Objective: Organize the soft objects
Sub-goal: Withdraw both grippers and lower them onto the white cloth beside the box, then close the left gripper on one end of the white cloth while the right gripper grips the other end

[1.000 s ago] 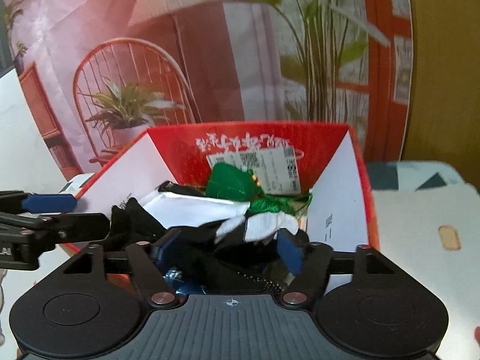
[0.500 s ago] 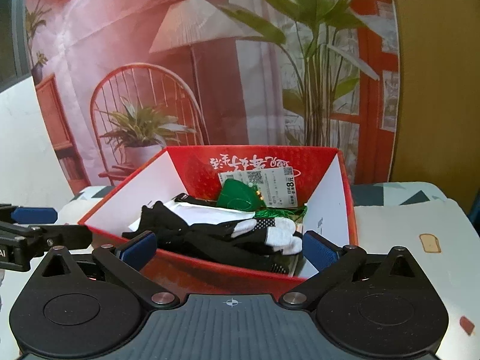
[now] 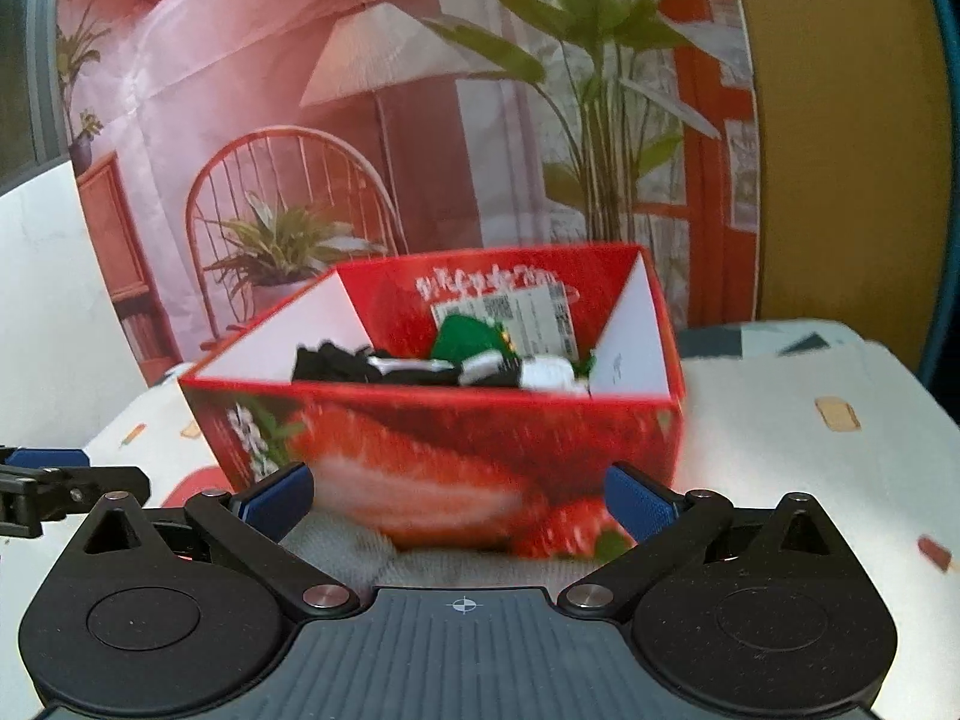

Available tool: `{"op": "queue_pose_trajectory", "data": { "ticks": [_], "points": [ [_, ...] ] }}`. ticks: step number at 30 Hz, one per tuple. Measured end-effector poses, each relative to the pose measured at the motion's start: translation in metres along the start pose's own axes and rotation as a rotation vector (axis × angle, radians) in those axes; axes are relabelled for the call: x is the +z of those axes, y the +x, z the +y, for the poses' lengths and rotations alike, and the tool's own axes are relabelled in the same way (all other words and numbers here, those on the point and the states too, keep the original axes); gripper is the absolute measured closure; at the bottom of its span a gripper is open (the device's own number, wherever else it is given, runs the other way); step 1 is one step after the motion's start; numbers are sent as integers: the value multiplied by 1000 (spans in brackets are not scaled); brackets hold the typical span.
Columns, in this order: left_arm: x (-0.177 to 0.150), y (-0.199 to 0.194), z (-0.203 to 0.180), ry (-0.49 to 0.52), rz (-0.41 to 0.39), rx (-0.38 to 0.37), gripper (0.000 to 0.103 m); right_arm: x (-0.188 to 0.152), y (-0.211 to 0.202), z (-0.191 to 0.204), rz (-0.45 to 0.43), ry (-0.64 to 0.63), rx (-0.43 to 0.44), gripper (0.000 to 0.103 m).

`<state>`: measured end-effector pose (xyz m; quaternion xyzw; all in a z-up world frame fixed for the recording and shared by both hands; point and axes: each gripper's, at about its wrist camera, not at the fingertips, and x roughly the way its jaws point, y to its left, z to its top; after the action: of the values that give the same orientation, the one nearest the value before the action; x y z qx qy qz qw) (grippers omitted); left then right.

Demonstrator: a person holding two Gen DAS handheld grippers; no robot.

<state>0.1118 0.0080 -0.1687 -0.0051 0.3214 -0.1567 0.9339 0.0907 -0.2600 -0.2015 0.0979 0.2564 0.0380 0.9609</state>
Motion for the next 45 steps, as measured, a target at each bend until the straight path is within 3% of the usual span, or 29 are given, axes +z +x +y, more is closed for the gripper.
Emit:
{"op": "queue_pose_trajectory", "data": {
  "ticks": [10, 22, 32, 38, 45],
  "points": [
    [-35, 6, 7, -15, 45, 30, 2, -42, 1, -11, 77, 21, -31, 1],
    [-59, 11, 9, -35, 90, 37, 3, -72, 6, -6, 144, -45, -24, 1],
    [-65, 11, 11, -56, 101, 12, 6, -76, 5, -6, 146, -53, -9, 1],
    [-66, 15, 11, -72, 112, -14, 18, -77, 6, -6, 148, -51, -4, 1],
    [-65, 31, 13, -72, 136, 0, 21, -77, 7, -13, 147, -36, -55, 4]
  ]
}}
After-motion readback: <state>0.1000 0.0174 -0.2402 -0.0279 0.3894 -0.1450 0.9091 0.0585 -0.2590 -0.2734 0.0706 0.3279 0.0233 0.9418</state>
